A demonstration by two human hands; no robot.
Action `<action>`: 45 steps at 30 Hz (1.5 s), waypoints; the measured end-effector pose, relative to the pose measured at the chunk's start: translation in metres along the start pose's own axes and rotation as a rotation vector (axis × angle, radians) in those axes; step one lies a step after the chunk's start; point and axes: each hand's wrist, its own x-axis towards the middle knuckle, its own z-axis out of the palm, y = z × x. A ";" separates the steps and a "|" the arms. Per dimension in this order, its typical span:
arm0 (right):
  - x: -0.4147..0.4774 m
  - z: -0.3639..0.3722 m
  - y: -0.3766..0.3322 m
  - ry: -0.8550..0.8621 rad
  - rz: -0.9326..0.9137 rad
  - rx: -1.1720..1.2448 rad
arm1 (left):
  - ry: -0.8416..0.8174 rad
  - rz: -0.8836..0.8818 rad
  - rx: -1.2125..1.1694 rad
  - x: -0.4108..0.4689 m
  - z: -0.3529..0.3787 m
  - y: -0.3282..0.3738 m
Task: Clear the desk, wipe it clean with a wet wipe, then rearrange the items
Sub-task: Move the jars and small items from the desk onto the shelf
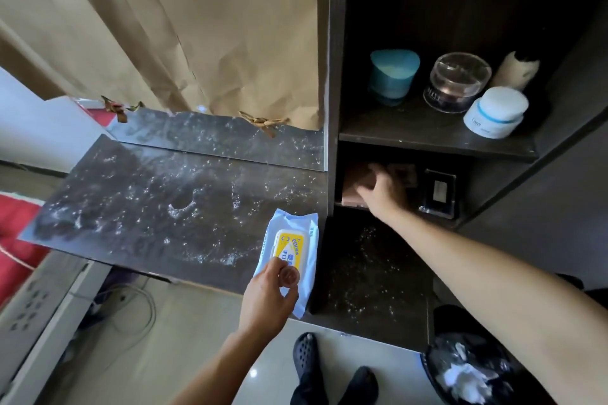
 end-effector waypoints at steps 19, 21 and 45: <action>-0.058 -0.062 0.092 0.008 -0.301 -0.186 | -0.134 0.362 0.297 0.090 0.061 0.077; -0.076 -0.073 0.113 -0.015 -0.255 -0.195 | -0.161 0.432 0.312 0.106 0.079 0.101; -0.121 -0.025 0.110 -0.336 -0.120 -0.230 | -0.101 0.215 0.410 0.109 0.039 0.062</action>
